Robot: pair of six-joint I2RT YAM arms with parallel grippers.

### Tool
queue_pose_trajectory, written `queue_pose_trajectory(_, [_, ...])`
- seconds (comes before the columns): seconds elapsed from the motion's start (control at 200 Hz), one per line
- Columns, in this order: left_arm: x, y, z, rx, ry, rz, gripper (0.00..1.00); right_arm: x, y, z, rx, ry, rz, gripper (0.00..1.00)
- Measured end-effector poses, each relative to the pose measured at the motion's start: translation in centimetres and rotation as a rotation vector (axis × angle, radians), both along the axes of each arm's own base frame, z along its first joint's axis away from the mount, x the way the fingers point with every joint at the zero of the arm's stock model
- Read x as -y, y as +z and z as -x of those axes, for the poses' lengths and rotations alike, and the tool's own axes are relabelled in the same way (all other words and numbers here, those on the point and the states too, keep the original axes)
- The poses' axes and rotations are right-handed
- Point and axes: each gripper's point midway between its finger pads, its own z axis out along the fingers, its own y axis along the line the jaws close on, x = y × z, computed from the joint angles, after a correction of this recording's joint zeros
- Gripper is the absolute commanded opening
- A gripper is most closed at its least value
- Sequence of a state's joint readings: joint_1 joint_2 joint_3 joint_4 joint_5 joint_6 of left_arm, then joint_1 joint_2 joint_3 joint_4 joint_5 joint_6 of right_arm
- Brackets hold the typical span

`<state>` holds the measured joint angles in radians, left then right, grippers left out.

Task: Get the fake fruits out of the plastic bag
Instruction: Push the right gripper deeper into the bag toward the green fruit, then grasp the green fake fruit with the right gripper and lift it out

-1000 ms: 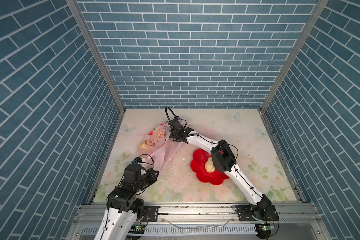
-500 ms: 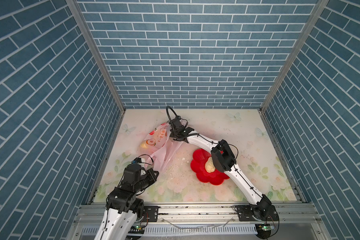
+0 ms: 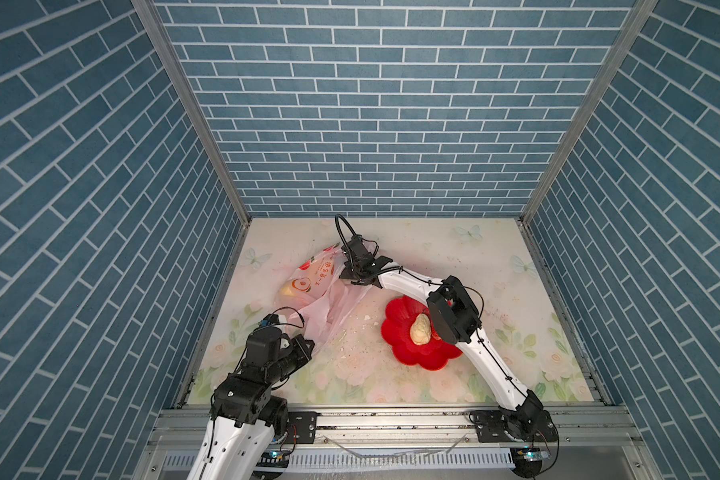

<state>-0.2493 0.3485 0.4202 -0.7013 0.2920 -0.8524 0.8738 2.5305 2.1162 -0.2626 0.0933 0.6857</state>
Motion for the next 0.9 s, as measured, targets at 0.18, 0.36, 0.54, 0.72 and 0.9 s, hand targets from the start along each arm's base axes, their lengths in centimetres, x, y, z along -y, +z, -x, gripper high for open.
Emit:
queue_pose_trajectory(0.18, [-0.4,1.6,-1.2,0.049,0.02,-0.026,0.0,0.4,2.1,2.0,0.006,0.07,0.019,0.18])
queue_pose_trajectory(0.36, [-0.8,3.5,-2.9,0.11,0.05,-0.054,0.0,0.1,4.6,4.7,0.012,0.159,0.022,0.18])
queue_pose_trajectory(0.54, [-1.3,5.6,-4.2,0.17,0.077,-0.086,0.0,0.0,5.2,7.7,-0.007,0.246,0.048,0.18])
queue_pose_trajectory(0.72, [-1.6,7.4,-5.1,0.225,0.09,-0.113,0.0,0.1,4.8,10.2,-0.036,0.327,0.086,0.17])
queue_pose_trajectory(0.9, [-1.8,7.9,-5.5,0.248,0.097,-0.124,0.0,0.4,6.4,12.3,-0.039,0.387,0.111,0.17])
